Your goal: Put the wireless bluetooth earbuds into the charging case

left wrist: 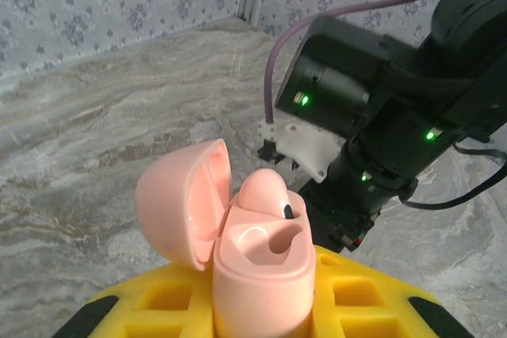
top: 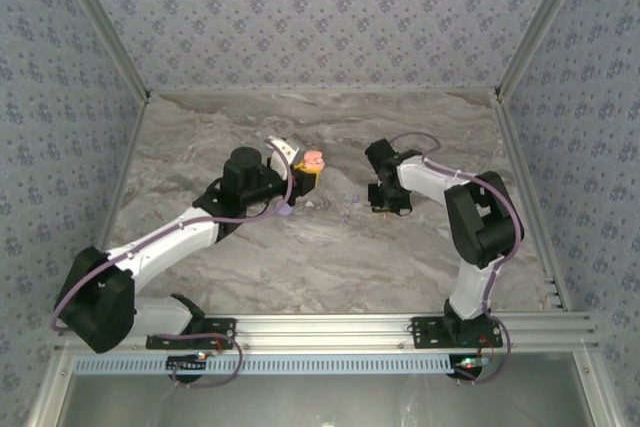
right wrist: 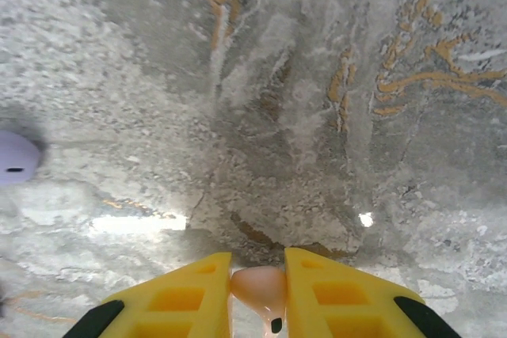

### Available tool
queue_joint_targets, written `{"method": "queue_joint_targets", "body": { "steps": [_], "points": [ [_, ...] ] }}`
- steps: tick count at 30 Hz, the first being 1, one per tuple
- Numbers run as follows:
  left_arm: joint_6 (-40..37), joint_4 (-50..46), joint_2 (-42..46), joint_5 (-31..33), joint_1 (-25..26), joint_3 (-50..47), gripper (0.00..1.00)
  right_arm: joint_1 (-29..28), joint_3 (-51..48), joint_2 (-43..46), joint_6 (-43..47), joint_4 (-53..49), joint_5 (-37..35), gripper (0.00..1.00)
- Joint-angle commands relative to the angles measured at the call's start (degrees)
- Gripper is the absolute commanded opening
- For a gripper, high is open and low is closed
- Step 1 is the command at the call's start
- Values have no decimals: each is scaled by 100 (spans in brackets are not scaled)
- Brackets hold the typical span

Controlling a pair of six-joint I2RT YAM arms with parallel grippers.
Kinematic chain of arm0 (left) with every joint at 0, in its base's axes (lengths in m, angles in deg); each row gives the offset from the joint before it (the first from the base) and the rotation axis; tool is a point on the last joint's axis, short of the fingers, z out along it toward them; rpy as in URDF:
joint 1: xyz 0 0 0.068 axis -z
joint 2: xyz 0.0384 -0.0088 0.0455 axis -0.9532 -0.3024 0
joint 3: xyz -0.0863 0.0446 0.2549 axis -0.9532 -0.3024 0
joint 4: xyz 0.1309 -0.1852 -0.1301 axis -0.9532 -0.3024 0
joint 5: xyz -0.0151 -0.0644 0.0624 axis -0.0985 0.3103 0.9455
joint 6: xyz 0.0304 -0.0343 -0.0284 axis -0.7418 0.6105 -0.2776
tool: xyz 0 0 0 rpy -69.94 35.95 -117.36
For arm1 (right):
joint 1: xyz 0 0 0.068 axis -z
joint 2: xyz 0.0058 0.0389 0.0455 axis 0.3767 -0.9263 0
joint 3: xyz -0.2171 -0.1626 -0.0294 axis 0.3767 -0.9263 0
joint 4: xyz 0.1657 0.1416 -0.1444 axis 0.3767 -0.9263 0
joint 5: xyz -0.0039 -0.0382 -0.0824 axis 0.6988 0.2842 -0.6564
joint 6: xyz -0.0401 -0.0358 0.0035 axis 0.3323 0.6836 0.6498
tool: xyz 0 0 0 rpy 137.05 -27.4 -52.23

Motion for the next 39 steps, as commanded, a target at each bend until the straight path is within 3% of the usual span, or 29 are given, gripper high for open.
{"method": "queue_joint_targets", "body": {
  "steps": [1, 28, 39],
  "points": [
    [227, 530, -129, 15, -36, -38, 23, 0, -85, 349, 107, 223, 72, 21],
    [453, 2667, -1101, 64, 141, -734, 23, -351, 23, 1920, 468, 763, 201, 21],
    [513, 2838, -1295, 72, 289, -558, 23, -577, 692, 2273, 685, 668, 248, 21]
  ]
}}
